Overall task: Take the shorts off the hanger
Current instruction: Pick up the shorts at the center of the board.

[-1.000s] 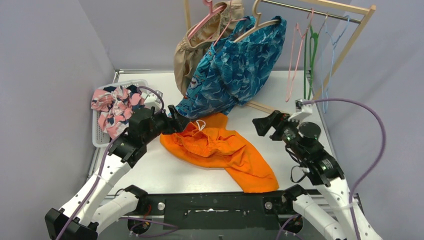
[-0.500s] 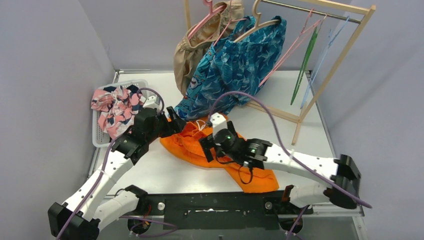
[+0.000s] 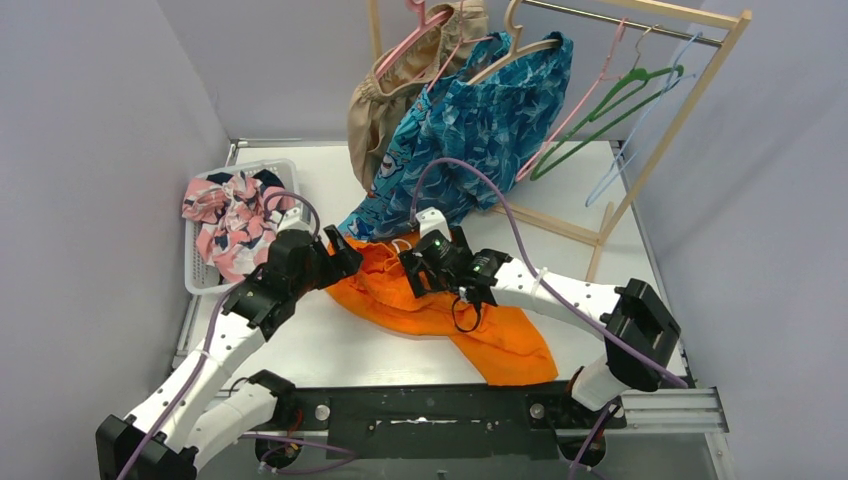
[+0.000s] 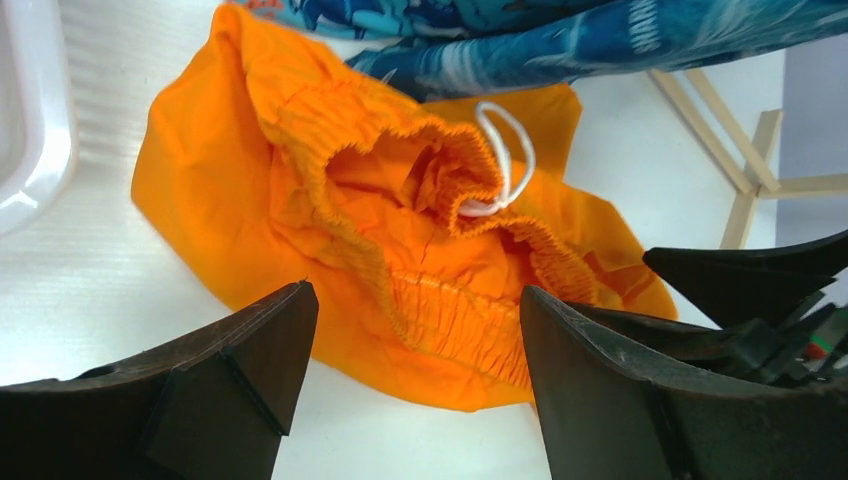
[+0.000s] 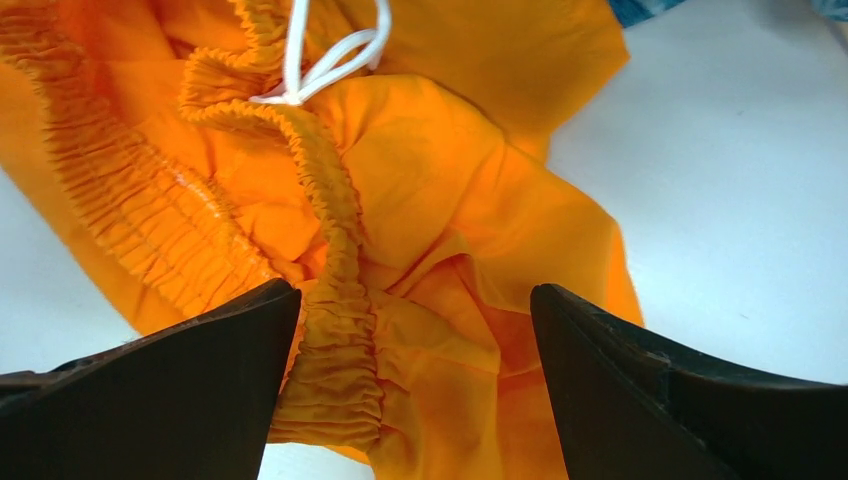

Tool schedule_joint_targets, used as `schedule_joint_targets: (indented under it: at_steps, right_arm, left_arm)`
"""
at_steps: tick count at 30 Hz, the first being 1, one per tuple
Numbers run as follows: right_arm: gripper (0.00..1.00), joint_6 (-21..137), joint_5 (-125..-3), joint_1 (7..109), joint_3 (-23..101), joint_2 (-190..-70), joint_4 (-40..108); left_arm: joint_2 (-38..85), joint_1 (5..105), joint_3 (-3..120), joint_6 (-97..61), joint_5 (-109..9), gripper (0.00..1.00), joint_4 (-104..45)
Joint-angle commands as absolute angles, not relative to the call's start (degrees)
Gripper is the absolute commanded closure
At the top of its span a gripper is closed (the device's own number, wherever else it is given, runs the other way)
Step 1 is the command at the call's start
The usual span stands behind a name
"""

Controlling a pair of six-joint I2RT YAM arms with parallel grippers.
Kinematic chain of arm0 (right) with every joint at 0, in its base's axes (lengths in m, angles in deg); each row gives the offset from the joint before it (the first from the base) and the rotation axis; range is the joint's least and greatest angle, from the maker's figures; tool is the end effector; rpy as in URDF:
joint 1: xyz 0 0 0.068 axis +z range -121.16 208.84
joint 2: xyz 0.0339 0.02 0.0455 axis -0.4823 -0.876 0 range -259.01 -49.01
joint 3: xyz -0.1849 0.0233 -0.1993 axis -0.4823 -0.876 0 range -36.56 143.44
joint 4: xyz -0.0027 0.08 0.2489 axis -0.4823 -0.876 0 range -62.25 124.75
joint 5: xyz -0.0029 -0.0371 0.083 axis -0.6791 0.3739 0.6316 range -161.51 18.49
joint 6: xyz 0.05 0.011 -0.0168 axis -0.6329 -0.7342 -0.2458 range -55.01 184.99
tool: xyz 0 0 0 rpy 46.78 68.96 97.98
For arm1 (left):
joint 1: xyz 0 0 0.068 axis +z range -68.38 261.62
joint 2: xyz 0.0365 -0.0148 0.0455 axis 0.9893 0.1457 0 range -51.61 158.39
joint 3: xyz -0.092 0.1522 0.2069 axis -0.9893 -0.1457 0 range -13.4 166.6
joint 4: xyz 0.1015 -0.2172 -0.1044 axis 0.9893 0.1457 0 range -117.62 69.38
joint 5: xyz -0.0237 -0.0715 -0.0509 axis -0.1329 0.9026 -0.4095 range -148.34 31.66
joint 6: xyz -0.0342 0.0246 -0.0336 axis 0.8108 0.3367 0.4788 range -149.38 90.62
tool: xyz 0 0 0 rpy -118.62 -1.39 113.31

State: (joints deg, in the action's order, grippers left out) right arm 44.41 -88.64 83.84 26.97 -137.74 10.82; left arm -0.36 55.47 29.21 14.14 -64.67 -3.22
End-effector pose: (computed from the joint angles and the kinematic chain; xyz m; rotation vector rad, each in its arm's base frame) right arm 0.1991 0.2661 0.2459 -0.5791 2.3231 0.2614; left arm 0.1791 -0.0836 0.2823 -0.3978 2.1660 -0.5824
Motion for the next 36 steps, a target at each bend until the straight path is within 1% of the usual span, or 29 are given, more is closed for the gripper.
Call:
schedule_joint_targets:
  at_steps: [1,3,7,10,16,19,20,23,24,30,36]
  right_arm:
    - [0.14,41.53,-83.83,84.04,26.54,-138.07,13.83]
    - [0.21,39.91,-82.05,83.46,25.38,-138.30,15.35]
    - [0.26,38.46,-79.28,83.10,22.66,-138.00,19.21]
    - [0.37,38.60,-76.22,82.47,20.43,-137.66,22.76]
    - [0.48,38.89,-68.74,80.05,18.11,-138.12,26.98]
    - [0.55,39.68,-65.99,79.95,16.33,-138.45,29.43]
    - [0.60,39.56,-65.18,79.84,15.48,-138.39,30.60]
    - [0.83,38.97,-61.62,79.02,13.64,-137.87,32.61]
    - [0.87,38.56,-60.70,78.75,12.60,-137.30,33.39]
    - [0.88,34.47,-55.49,77.93,6.06,-133.13,42.99]
    - [0.90,32.16,-54.89,78.38,2.41,-131.21,48.37]
  left_arm:
    - [-2.09,55.87,26.94,16.46,-65.14,0.26,-7.21]
    - [-1.37,55.90,26.90,16.62,-64.60,0.26,-7.64]
    - [0.90,56.00,27.47,18.58,-64.49,0.26,-6.70]
    - [1.95,56.04,26.27,21.91,-64.59,0.26,-7.01]
    - [4.18,56.67,25.34,27.14,-67.35,0.26,-5.26]
    - [5.89,56.92,23.35,31.14,-65.09,0.26,-7.42]
    - [6.54,56.99,22.41,32.48,-64.03,0.26,-8.53]
    - [8.73,57.19,21.45,35.44,-59.70,0.26,-10.16]
    - [8.95,57.19,21.44,35.48,-58.74,0.26,-10.63]
    - [6.69,56.53,19.73,36.94,-56.67,0.26,-15.51]
    - [3.14,54.57,9.84,41.22,-54.39,0.26,-27.48]
